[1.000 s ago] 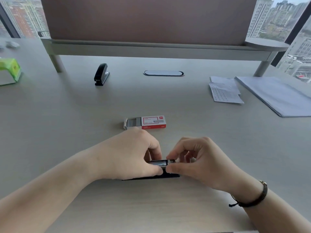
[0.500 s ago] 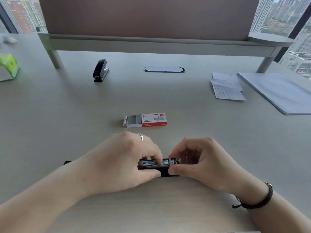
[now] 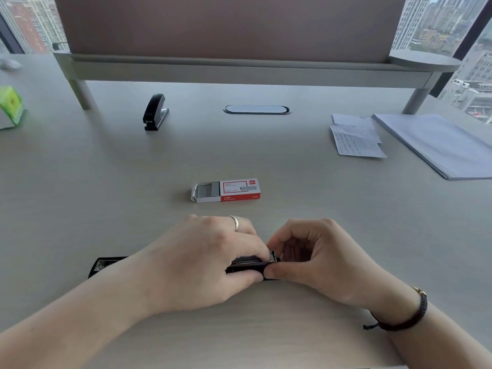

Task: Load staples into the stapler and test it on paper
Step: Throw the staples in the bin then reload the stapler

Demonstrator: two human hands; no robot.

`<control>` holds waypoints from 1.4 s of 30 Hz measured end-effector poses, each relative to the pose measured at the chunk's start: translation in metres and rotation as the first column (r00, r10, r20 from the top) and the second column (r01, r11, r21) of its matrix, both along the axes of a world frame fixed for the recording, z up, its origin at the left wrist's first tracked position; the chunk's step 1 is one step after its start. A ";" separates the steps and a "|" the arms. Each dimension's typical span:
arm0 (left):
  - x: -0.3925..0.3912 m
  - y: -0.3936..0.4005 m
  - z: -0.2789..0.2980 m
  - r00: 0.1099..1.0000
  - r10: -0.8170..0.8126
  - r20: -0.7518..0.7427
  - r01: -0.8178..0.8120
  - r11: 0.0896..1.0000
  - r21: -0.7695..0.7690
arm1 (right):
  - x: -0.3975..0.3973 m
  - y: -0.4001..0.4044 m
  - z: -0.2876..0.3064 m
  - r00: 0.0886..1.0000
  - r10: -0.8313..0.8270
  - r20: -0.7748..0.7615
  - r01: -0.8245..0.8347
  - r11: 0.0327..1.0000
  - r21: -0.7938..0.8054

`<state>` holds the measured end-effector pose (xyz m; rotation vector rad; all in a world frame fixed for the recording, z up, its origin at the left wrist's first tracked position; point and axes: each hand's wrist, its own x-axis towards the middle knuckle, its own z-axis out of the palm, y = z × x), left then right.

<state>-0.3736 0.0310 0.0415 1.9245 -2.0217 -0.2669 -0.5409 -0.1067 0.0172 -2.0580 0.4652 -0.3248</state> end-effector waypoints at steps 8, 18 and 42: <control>0.022 0.020 0.003 0.993 0.121 -0.002 -0.121 0.990 0.074 | 0.003 0.002 -0.005 0.997 -0.008 -0.072 -0.006 0.982 -0.191; 0.064 0.077 -0.001 0.944 0.321 0.077 -0.329 0.931 0.156 | 0.004 0.006 -0.005 0.996 -0.016 -0.082 -0.005 0.971 -0.241; -0.001 0.015 -0.001 0.951 0.180 -0.252 -0.213 0.971 -0.109 | 0.002 0.008 -0.010 0.997 -0.007 -0.076 -0.012 0.968 -0.250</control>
